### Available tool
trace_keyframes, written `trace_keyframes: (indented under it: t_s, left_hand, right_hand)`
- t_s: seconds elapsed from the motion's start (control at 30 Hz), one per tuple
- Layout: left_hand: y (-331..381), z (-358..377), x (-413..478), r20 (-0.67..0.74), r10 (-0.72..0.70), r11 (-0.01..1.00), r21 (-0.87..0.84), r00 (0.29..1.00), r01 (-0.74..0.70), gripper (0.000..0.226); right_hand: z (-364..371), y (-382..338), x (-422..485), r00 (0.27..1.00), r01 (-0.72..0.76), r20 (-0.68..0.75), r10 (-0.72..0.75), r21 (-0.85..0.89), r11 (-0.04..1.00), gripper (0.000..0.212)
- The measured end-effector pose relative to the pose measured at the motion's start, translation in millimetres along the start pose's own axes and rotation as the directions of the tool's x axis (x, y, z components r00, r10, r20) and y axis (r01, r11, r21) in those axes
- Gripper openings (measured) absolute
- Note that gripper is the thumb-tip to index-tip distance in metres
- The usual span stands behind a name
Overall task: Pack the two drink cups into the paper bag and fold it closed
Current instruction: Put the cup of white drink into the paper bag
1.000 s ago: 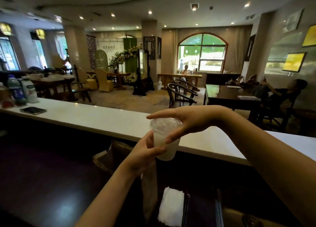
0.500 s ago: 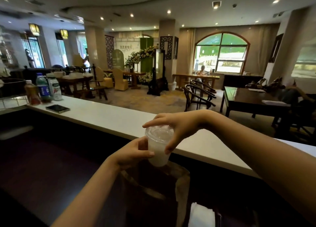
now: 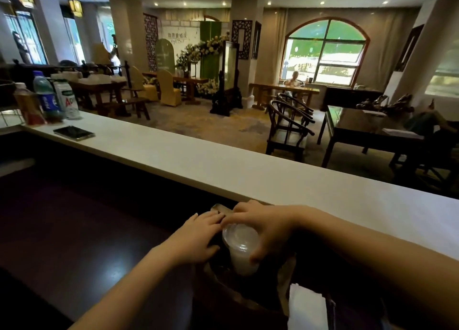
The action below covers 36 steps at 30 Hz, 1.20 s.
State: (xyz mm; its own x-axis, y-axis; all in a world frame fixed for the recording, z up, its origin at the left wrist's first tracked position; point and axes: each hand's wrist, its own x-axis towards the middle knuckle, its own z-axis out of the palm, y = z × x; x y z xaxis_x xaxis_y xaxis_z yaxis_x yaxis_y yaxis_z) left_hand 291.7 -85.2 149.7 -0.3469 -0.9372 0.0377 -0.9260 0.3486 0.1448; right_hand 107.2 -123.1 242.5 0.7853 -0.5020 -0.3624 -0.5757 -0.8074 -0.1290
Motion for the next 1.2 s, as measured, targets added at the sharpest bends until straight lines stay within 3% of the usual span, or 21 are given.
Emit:
trace_keyframes:
  t_s: [0.13,0.23,0.3,0.47,0.57,0.63,0.77,0.9,1.0,1.1,1.2]
  left_hand:
    - [0.3,1.6,-8.8,0.084,0.001,0.99,-0.143,0.996,0.011,0.074]
    - [1.8,-2.5,-9.5,0.134,0.029,0.989,-0.147,0.991,-0.009,0.082]
    - [4.0,-5.3,-8.1,0.182,0.048,0.99,-0.136,0.982,-0.023,0.085]
    - [14.9,-11.2,-11.8,0.265,0.069,0.996,-0.065,0.962,-0.054,0.095]
    - [24.2,-11.8,-16.5,0.294,0.078,0.996,0.028,0.953,-0.09,0.104]
    - [28.9,-9.4,-18.4,0.29,0.082,0.987,0.11,0.954,-0.119,0.106]
    - [37.9,-0.5,-21.3,0.275,0.101,0.97,0.185,0.956,-0.156,0.108]
    - [47.9,8.8,-22.2,0.266,0.099,0.958,0.236,0.959,-0.164,0.112]
    - [50.1,11.6,-21.3,0.221,0.123,0.95,0.257,0.968,-0.179,0.098]
    - [54.6,13.3,-15.3,0.122,0.238,0.926,0.27,0.964,-0.263,0.06]
    - [61.9,15.1,-0.2,0.142,0.345,0.877,0.303,0.928,-0.372,0.042]
  right_hand:
    - [24.3,-4.8,5.7,1.0,0.009,-0.006,-0.01,-0.139,0.99,0.085]
    - [43.9,-17.7,10.4,0.998,0.048,-0.03,-0.062,-0.346,0.937,0.089]
    - [51.7,-22.7,10.9,0.996,0.072,-0.013,-0.084,-0.394,0.916,0.093]
    - [78.4,-25.1,12.0,0.995,0.085,0.084,-0.056,-0.401,0.912,0.089]
    - [112.2,-21.0,15.6,0.995,0.06,0.1,-0.022,-0.4,0.914,0.059]
    - [134.3,-13.2,15.5,0.996,0.025,0.085,0.008,-0.381,0.924,0.05]
    - [168.8,-1.2,11.7,0.992,-0.044,0.098,0.083,-0.346,0.937,0.055]
    - [188.6,-0.9,10.9,0.991,-0.122,0.013,0.132,-0.293,0.948,0.059]
    - [198.7,-0.5,10.5,0.987,-0.161,-0.034,0.158,-0.29,0.943,0.064]
    - [207.5,-1.2,11.0,0.985,-0.17,-0.03,0.17,-0.337,0.926,0.062]
    - [209.5,-2.8,13.6,0.987,-0.154,-0.006,0.16,-0.311,0.938,0.057]
